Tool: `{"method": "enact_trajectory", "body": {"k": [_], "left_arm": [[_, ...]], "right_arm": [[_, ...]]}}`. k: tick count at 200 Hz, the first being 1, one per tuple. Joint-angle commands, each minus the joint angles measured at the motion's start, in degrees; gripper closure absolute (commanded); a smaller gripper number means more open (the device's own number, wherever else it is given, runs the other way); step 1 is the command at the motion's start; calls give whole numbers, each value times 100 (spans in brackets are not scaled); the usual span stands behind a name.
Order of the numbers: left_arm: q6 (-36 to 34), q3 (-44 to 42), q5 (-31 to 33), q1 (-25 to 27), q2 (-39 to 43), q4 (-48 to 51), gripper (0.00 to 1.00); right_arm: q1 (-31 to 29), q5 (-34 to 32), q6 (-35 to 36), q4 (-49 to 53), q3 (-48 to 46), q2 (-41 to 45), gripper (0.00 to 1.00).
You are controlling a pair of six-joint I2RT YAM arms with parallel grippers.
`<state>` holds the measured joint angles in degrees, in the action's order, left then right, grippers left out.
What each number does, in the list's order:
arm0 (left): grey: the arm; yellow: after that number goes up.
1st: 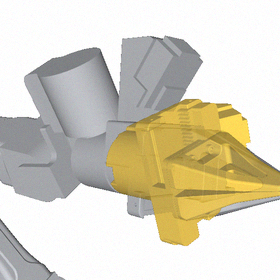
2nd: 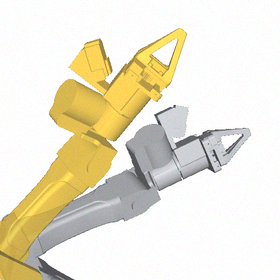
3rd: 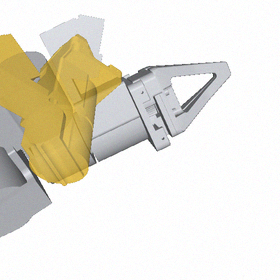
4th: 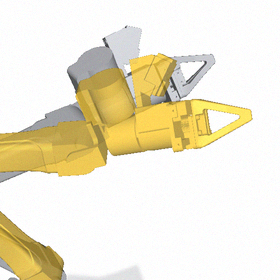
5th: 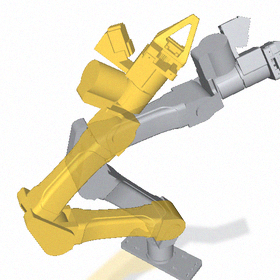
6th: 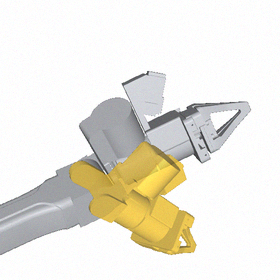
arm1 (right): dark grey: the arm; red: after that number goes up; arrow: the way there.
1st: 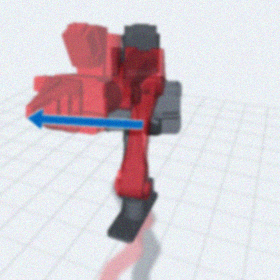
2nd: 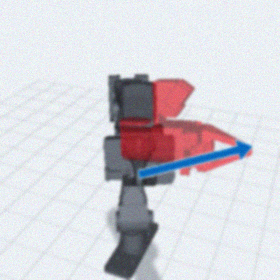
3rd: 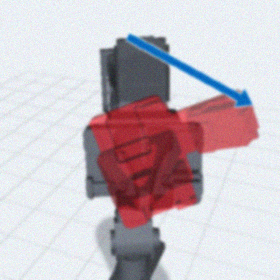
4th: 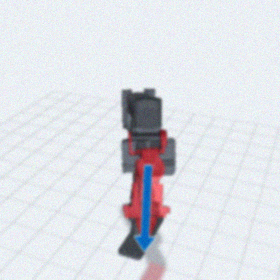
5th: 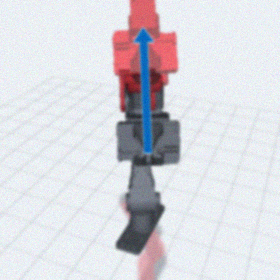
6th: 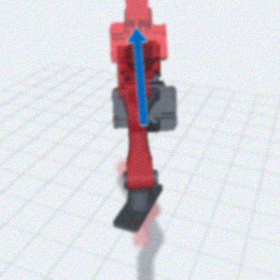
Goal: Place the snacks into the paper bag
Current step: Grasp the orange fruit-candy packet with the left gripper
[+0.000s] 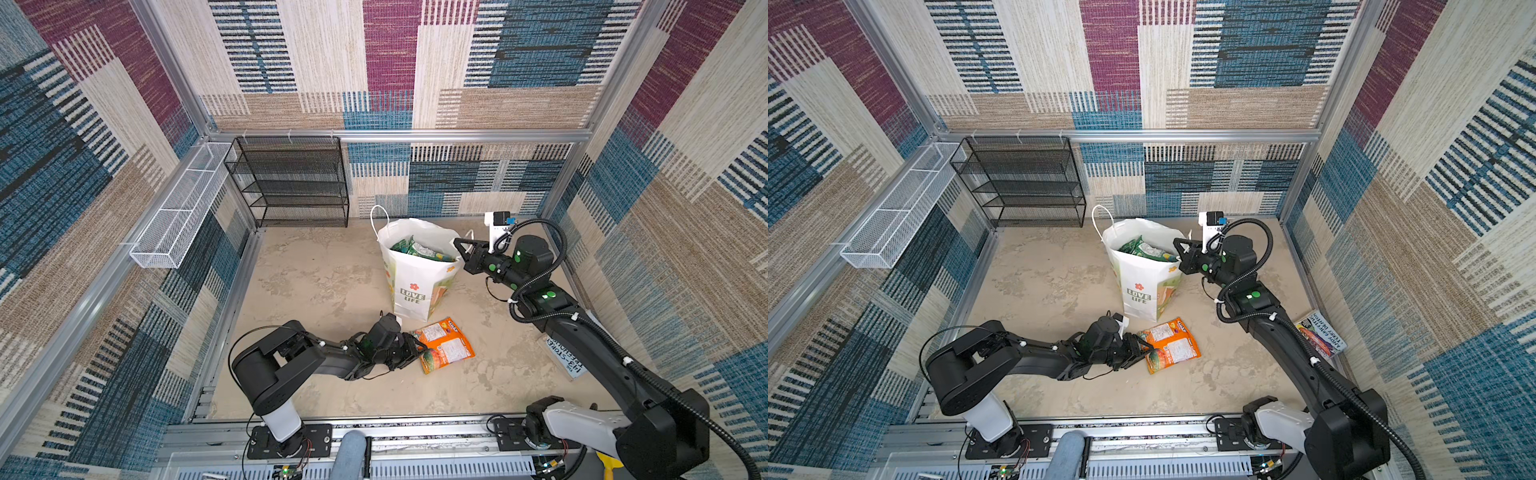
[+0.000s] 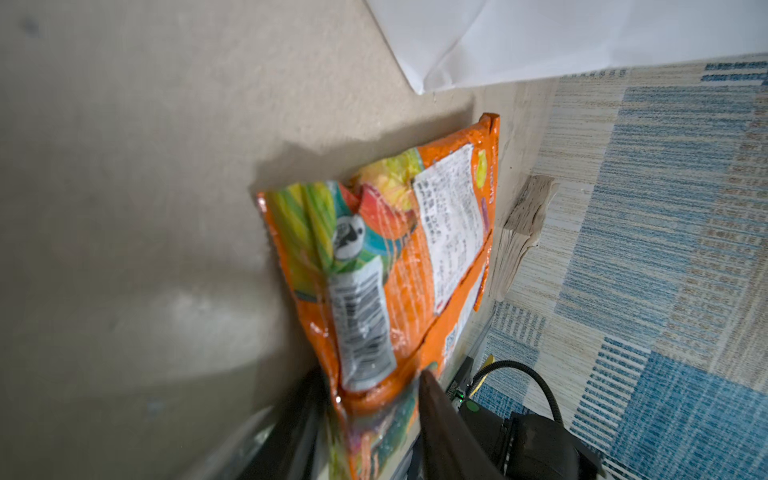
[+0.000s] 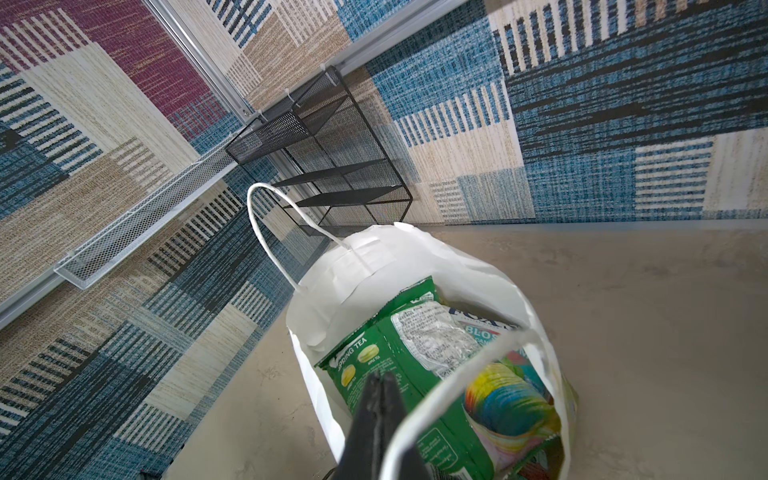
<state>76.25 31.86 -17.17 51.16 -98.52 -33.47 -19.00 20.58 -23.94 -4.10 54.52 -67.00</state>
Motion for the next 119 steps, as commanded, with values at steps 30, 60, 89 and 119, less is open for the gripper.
{"method": "enact_trajectory", "body": {"k": [30, 60, 89, 119], "left_arm": [[197, 31, 170, 57, -378, 501, 86], [165, 29, 172, 61, -270, 448, 98], [44, 98, 80, 69, 120, 614, 100], [-296, 308, 296, 83, 958, 1613, 100]], "right_arm": [[-3, 4, -23, -153, -29, 45, 98], [-2, 7, -28, -156, -29, 46, 98], [-4, -7, -27, -148, -29, 36, 98], [2, 6, -40, -153, -29, 36, 99]]}}
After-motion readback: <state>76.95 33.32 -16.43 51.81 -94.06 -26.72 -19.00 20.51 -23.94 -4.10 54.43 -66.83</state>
